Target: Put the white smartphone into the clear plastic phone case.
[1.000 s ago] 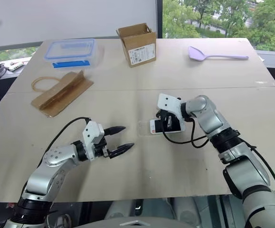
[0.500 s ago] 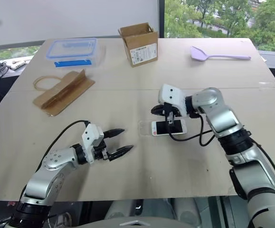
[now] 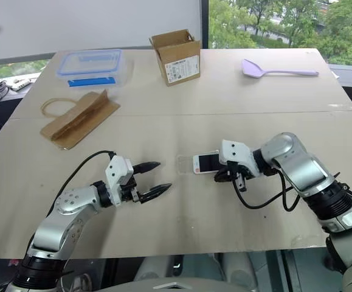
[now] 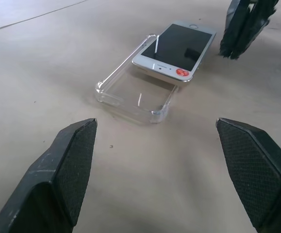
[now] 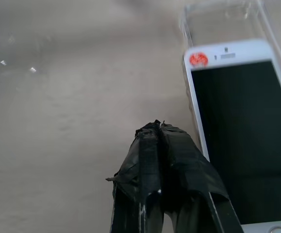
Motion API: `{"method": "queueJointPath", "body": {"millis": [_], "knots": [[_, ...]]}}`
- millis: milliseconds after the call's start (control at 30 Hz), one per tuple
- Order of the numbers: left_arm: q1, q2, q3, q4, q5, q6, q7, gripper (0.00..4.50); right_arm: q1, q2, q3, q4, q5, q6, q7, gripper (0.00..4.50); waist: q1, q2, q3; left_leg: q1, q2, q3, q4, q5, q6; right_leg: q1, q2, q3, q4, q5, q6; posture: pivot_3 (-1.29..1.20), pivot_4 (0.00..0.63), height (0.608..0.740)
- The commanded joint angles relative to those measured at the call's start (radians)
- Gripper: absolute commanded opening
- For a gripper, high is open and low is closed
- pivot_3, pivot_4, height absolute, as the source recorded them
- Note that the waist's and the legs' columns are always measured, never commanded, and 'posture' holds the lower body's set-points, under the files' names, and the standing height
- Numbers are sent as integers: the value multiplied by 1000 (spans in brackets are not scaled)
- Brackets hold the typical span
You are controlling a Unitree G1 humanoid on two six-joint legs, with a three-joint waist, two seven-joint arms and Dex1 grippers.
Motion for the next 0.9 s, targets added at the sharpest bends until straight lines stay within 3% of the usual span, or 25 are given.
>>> {"method": "queueJointPath", "body": {"millis": [33,267,633,900], "knots": [[-4,6,-1,-19,-2,-12,-6,4029,-31,8,5,17,-27,-40,-5,46,0,0,0,0,0,0,0,0,0,0,0,0,0,0,0,0,150,740],[20,7,4,-38,-3,-10,4,4029,-22,7,18,-6,-24,-27,32,46,0,0,0,0,0,0,0,0,0,0,0,0,0,0,0,0,150,740],[28,6,3,-47,-3,-9,10,4029,-48,63,13,59,-86,-85,-40,46,0,0,0,0,0,0,0,0,0,0,0,0,1,0,0,0,150,740],[26,6,3,-49,-5,-6,11,4029,-48,65,-13,-1,-26,-38,-8,46,0,0,0,0,0,0,0,0,0,0,0,0,1,0,0,0,150,740]]}}
